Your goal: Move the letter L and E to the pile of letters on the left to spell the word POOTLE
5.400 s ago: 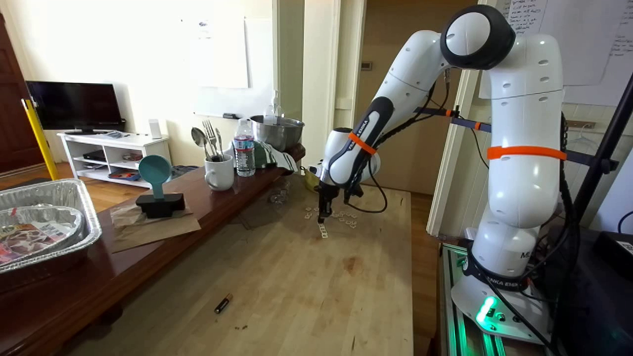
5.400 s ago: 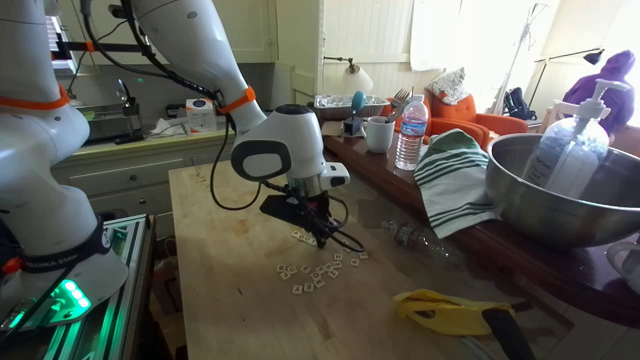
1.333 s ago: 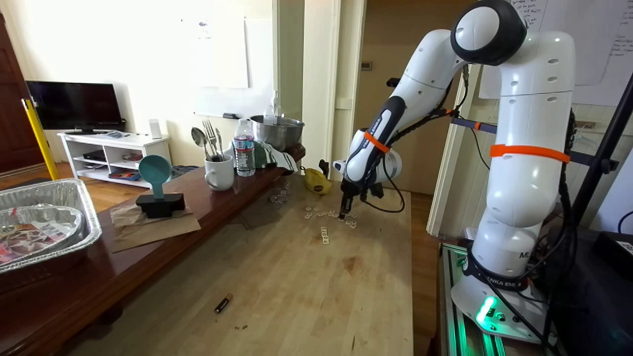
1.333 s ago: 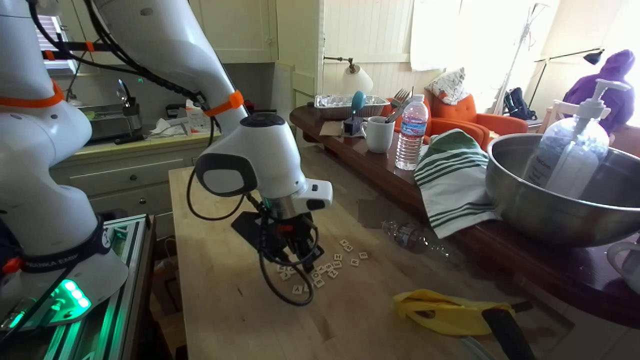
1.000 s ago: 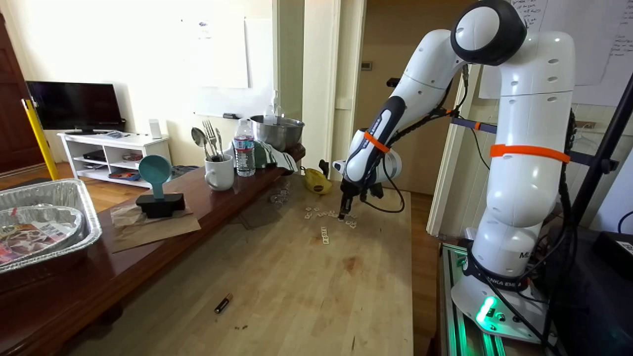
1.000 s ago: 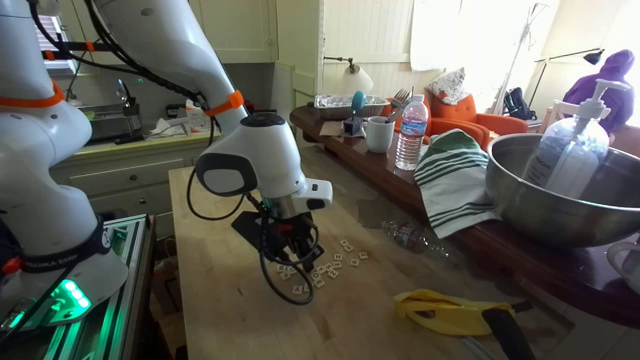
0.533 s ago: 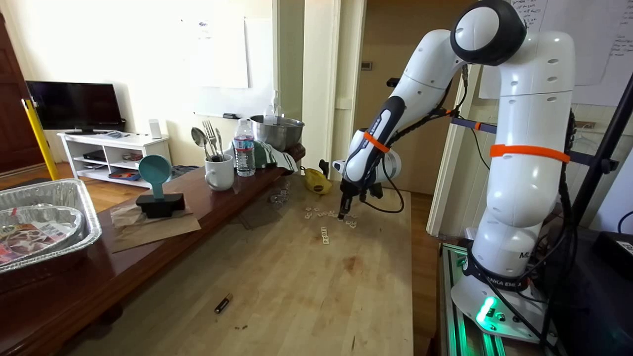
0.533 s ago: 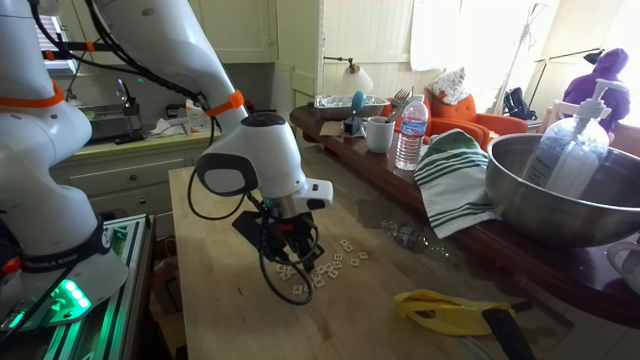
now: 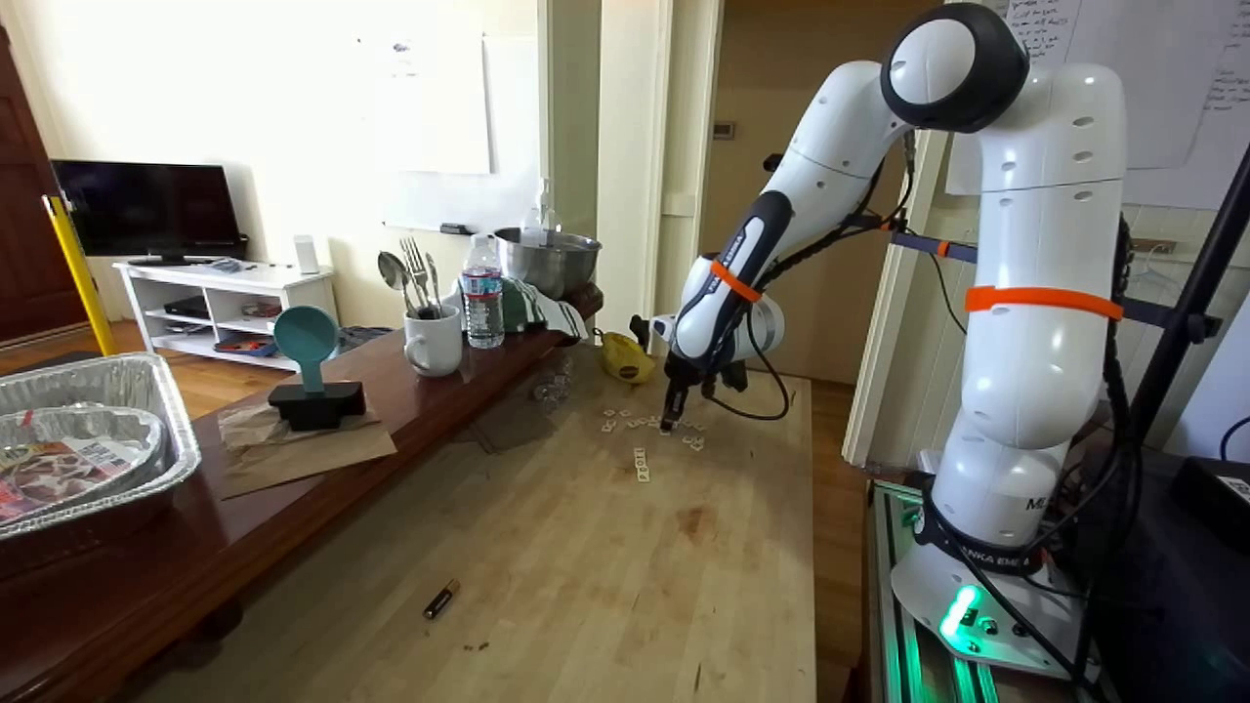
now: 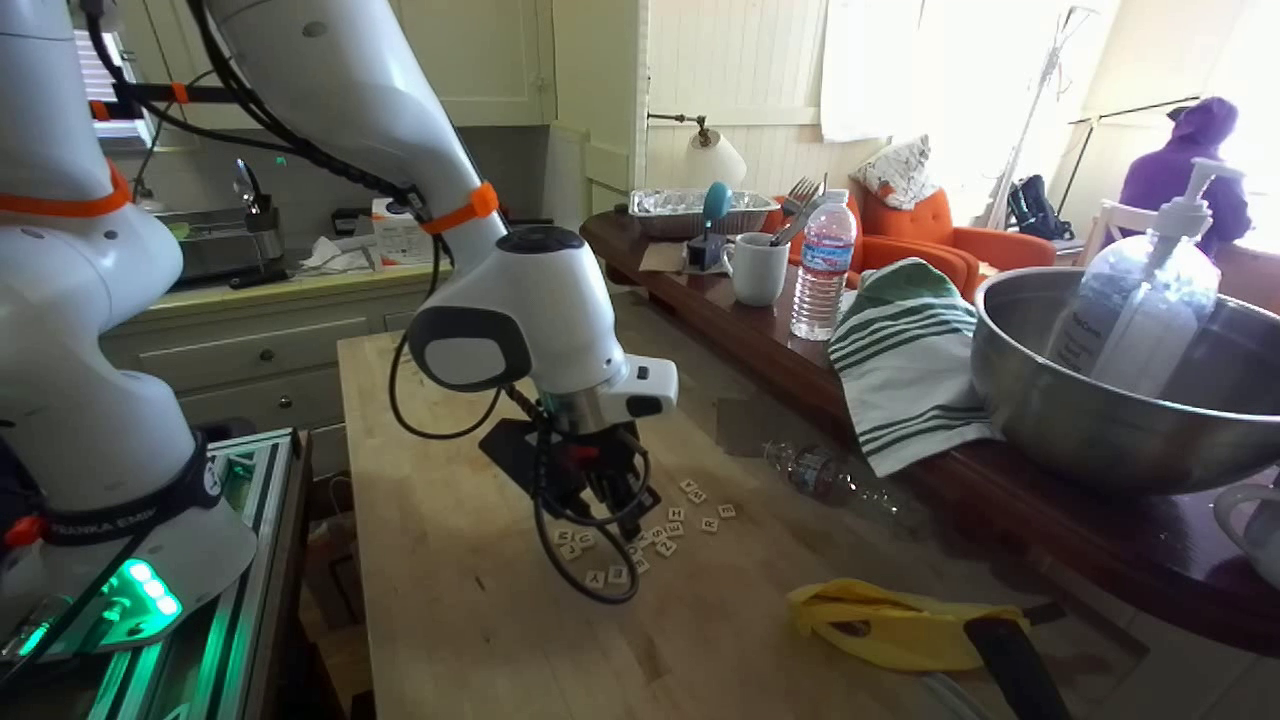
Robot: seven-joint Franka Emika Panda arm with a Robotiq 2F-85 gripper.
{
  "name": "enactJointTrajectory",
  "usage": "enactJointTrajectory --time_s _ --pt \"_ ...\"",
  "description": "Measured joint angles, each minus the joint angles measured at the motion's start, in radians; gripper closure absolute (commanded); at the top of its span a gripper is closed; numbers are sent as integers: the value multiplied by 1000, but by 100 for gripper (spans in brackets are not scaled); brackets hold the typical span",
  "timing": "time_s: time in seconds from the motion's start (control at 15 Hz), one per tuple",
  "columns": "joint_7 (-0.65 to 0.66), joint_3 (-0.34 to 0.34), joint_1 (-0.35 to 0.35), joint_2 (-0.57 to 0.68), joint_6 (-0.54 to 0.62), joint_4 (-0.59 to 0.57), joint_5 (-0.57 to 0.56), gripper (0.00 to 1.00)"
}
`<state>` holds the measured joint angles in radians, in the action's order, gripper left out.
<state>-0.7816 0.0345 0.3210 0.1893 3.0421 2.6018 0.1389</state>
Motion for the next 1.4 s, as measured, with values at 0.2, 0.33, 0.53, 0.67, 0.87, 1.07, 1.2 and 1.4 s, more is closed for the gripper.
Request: enactJointTrajectory --time_s 0.2,0.33,0.53,0.67,0.87,1.07,1.2,1.4 --pt "10 2 -7 7 0 -10 -2 100" --pt "15 4 -13 11 0 -16 -2 100" --pt "17 6 -22 16 0 -23 -2 100" --pt "18 6 -27 19 0 -28 -2 100" --pt "19 6 -36 24 0 -35 -2 100" --pt "20 6 -46 28 0 -40 -2 100" --pt "20 7 -52 30 0 -42 -2 100" --pt "20 7 -63 31 0 -43 -3 100"
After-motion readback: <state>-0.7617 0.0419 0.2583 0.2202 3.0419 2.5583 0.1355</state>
